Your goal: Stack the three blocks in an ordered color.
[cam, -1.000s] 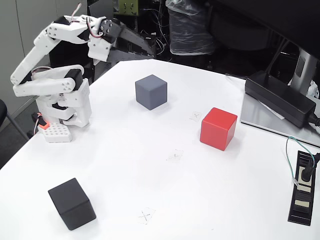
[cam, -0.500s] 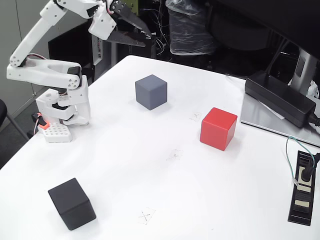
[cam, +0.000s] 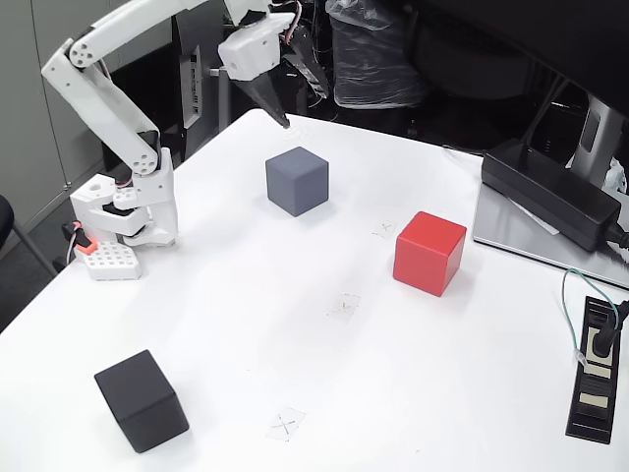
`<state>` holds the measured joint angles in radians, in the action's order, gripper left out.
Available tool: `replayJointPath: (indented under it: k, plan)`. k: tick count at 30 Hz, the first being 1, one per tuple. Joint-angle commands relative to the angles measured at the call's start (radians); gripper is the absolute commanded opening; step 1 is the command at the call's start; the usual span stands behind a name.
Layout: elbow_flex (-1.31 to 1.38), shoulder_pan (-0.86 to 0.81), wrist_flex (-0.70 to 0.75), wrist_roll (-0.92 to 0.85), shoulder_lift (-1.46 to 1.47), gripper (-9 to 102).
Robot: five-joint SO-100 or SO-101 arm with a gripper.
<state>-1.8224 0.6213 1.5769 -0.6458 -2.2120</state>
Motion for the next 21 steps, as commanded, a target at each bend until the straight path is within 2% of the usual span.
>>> replayJointPath:
  k: [1,8,17,21]
  plan:
    - [0.038,0.005,0.006,-0.043,0.049,34]
    - [0.037,0.005,0.005,-0.137,0.221,35]
    - [0.038,0.012,-0.002,-0.135,0.313,33]
    - [0.037,0.097,-0.002,-0.101,0.336,33]
